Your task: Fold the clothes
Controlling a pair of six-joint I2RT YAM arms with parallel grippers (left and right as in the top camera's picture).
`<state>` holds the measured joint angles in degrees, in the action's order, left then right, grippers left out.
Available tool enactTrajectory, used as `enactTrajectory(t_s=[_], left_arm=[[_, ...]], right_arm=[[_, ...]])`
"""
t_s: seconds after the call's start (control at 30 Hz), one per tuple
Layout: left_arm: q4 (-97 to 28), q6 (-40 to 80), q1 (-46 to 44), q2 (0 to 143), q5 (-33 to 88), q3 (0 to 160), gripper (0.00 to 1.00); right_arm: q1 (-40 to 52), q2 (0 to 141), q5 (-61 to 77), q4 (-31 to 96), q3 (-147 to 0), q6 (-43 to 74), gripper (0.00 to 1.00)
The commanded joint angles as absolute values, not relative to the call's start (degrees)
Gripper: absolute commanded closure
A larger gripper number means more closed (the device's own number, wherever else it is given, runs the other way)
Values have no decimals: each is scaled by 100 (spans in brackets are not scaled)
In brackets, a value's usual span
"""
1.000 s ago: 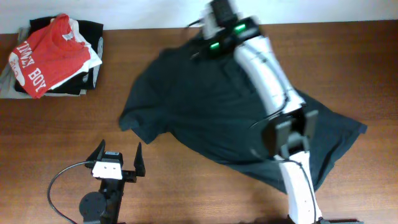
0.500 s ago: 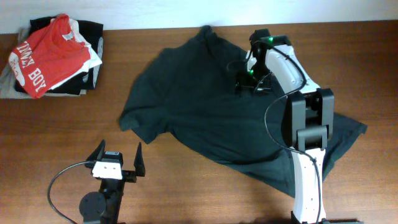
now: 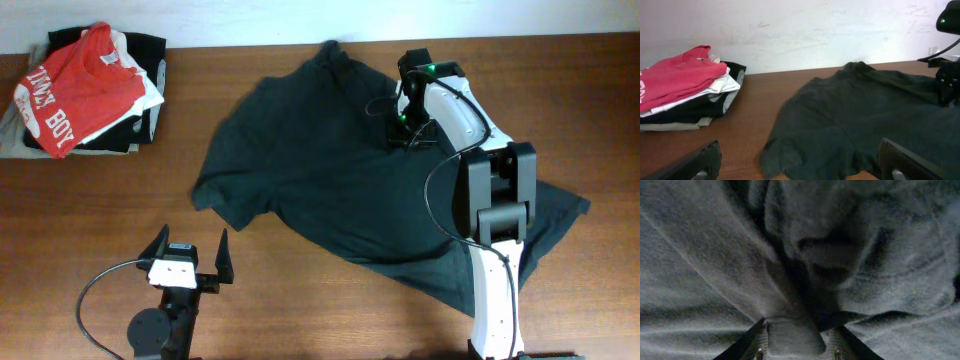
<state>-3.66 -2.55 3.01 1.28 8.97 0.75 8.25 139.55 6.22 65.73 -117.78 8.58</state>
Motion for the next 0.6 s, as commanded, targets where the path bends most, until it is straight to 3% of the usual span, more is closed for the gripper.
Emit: enactTrajectory(t_s=[0.0, 0.07, 0.13, 0.17, 0.23, 0.37, 0.57], left_arm=[[-377, -224, 276, 99, 917, 54, 1], [-377, -224, 276, 99, 917, 54, 1], [-377, -224, 276, 99, 917, 54, 1], [-377, -224, 276, 99, 915, 54, 1], [-377, -224, 276, 99, 917, 54, 1], [-377, -224, 276, 99, 917, 54, 1], [-377, -224, 276, 99, 915, 54, 1]], right_arm=[[788, 13996, 397, 6670, -12020, 840, 59], [788, 13996, 395, 6683, -12064, 840, 67], [788, 13996, 397, 6687, -12110, 840, 68], [788, 13996, 397, 6689, -12110, 840, 74], [788, 13996, 397, 6694, -12110, 840, 75], [786, 13996, 377, 6667, -12110, 840, 96], [775, 13985, -349, 7133, -13714, 843, 96]])
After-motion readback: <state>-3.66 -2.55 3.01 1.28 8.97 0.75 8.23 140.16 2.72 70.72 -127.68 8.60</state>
